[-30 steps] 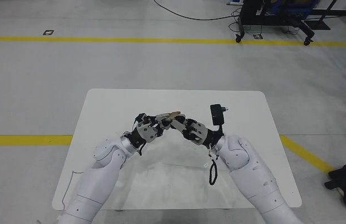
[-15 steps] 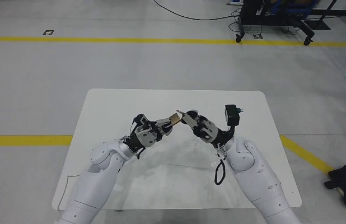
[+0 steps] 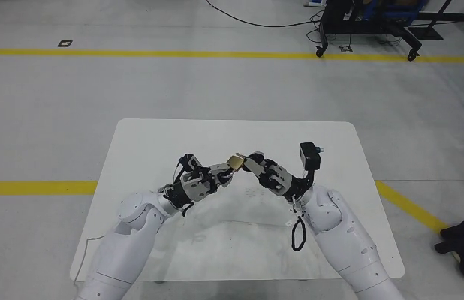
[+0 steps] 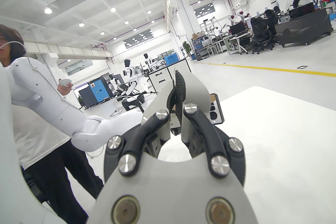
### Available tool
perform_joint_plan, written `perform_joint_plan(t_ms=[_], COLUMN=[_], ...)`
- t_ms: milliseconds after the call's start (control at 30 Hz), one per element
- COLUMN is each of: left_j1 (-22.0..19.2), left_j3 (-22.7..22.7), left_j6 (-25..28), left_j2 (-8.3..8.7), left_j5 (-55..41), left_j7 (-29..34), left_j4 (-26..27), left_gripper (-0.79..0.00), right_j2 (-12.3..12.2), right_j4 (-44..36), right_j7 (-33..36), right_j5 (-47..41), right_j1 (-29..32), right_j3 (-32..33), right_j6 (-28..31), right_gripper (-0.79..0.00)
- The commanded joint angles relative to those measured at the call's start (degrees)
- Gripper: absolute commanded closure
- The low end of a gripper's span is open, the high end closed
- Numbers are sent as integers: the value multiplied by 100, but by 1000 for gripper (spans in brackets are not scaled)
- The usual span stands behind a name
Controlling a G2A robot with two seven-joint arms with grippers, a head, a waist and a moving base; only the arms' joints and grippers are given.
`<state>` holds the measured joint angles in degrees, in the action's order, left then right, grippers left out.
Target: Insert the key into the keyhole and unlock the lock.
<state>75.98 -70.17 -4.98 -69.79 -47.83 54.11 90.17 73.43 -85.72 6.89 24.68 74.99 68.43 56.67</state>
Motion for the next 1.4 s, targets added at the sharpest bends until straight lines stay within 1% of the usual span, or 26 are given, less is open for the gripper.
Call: perform_joint_plan(t_ms=[0,167,300,467,600,733,867,1100,1367], left_j1=[3,10,31,52,35,27,2,-16,-89], left_j3=[6,34,32,-29,-45,-62,-103,-123,-85], left_j6=[9,-35,-28,195,368,429,437,436,397], left_j2=[15,50,64,82,111,133,141,163,168], left_j5=[141,388,432,477,601,636,588,655,617], left_j7=[86,309,317,376,753,929,840,778,673], left_j4=[53,173,240,372,412,399,352,314,255], left_gripper=[0,0,0,0,0,0,0,0,0], right_j2=[-11,-37,-55,-68,-79,-85,-91,-142,-199], right_j4=[-28,-144,-253,-282,-206,-155,-120,-112,-167], right_j7=[-37,-87,-97,-144,-170,60,380,847,1168], right_j5=[24,63,90,22,-165,-366,-637,-1056,-1318], right_j1=[13,91,156,219,217,142,47,-12,-34], right_j3=[66,173,225,245,311,222,53,-26,-39], right_j6=[-48,-94,-103,-133,-349,-477,-431,-270,-189], right_gripper=[0,0,0,0,0,0,0,0,0])
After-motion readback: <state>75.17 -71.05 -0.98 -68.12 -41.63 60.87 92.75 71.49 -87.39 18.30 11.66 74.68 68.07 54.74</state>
